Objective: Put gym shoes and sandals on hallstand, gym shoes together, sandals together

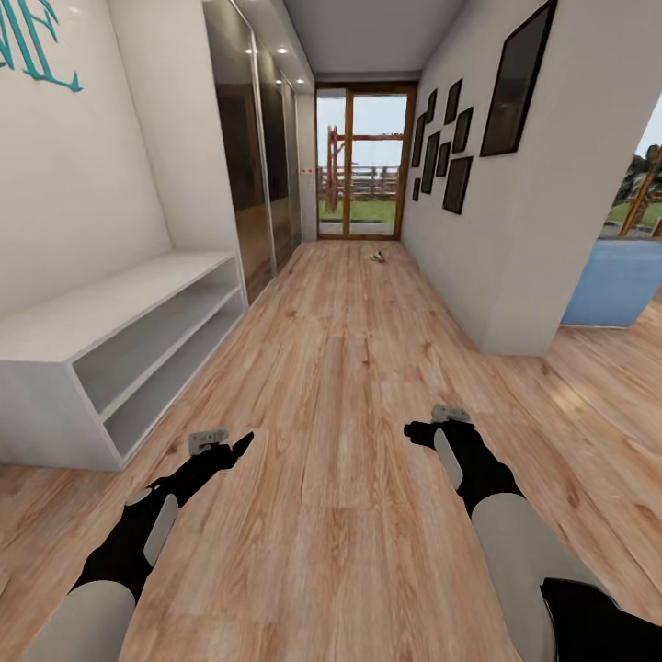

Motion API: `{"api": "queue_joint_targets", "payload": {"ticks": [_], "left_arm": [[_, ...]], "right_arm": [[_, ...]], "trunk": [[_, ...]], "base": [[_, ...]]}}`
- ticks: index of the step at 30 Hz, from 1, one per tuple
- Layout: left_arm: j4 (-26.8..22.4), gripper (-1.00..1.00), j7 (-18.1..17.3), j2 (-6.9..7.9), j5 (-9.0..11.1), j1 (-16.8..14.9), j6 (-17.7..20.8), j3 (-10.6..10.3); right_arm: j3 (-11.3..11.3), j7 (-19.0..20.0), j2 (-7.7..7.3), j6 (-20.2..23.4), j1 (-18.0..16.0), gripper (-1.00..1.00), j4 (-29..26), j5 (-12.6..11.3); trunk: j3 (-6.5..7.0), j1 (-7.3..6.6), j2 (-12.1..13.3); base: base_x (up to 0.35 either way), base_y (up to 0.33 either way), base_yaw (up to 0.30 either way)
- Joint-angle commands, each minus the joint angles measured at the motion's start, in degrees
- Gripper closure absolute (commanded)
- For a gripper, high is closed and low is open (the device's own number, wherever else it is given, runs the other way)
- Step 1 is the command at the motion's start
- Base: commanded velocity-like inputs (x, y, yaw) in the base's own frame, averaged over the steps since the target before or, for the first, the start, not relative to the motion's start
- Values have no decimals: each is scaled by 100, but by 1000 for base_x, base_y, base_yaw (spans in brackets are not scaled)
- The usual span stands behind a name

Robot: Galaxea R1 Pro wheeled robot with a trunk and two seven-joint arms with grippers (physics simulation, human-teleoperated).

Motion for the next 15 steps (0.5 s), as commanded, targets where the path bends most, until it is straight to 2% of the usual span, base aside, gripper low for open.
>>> {"api": "queue_joint_targets", "payload": {"ticks": [1, 15], "left_arm": [[1, -100, -31, -1, 52, -3, 43, 9], [1, -100, -32, -1, 52, -3, 43, 10]], "right_arm": [[-17, -25, 6, 23, -1, -100, -8, -27], [-17, -25, 6, 23, -3, -100, -8, -28]], "trunk": [[-6, 2, -2], [-6, 2, -2]], "base": [[348, 0, 0], [349, 0, 0]]}}
